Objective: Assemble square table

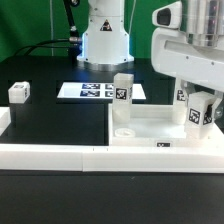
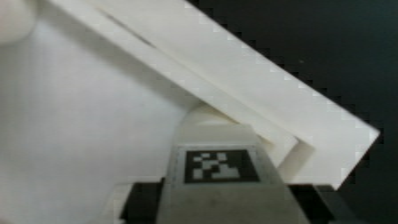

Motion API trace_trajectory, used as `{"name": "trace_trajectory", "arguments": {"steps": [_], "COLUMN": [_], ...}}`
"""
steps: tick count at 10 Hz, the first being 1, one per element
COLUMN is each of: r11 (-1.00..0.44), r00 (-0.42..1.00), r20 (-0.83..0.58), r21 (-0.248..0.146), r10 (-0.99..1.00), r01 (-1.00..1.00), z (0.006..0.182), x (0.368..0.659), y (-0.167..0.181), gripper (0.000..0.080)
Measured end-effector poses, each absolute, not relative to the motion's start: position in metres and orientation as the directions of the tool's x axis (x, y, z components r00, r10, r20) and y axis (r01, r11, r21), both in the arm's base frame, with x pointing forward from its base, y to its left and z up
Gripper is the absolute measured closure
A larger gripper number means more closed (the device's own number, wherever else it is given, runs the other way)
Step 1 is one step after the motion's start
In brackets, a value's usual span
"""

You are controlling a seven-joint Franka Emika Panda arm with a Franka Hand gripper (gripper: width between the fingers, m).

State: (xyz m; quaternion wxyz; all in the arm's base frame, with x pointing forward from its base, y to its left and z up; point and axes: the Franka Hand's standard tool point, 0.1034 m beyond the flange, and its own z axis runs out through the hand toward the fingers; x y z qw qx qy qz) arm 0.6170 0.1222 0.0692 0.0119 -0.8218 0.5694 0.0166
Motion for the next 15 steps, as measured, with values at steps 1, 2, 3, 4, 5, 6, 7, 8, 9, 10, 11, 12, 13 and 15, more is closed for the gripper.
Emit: {"name": "trace_trajectory", "arguments": {"steps": [1,2,3,4,5,6,7,8,9,10,11,12,13,15], "r11": [-0.139,0.061,0.181,0.247,0.264,0.324,0.364,0.406,0.409,0.414,0.42,0.386,0.38,0.379], "r00": [0.139,-0.062,-0.181,-0.246,-0.264,-0.325,-0.365,-0.407,-0.41,-0.415,-0.421,-0.387,-0.381,-0.38], "r20": [-0.063,-0.085,-0.112,-0.116,-0.114,-0.109,-0.105,-0.101,-0.098,-0.096,-0.093,-0.088,-0.087,-0.087], "r21": [0.004,0.015,0.011,0.01,0.013,0.022,0.027,0.031,0.03,0.029,0.027,0.022,0.023,0.023], "r10": [-0.988,-0.994,-0.977,-0.962,-0.958,-0.94,-0.925,-0.908,-0.907,-0.905,-0.902,-0.918,-0.921,-0.921], "r01": [-0.99,-0.998,-0.984,-0.969,-0.964,-0.946,-0.931,-0.913,-0.912,-0.91,-0.907,-0.922,-0.925,-0.925], "z": [0.069,0.069,0.069,0.069,0.069,0.068,0.067,0.066,0.066,0.066,0.067,0.067,0.066,0.066], "x": [0.621,0.624,0.628,0.63,0.63,0.628,0.628,0.627,0.627,0.627,0.627,0.627,0.626,0.626], "y": [0.122,0.12,0.118,0.114,0.114,0.112,0.11,0.108,0.107,0.107,0.107,0.107,0.107,0.107], "gripper": [0.0512,0.0511,0.0511,0.0511,0.0511,0.0511,0.0511,0.0509,0.0509,0.0509,0.0509,0.0509,0.0424,0.0231]}}
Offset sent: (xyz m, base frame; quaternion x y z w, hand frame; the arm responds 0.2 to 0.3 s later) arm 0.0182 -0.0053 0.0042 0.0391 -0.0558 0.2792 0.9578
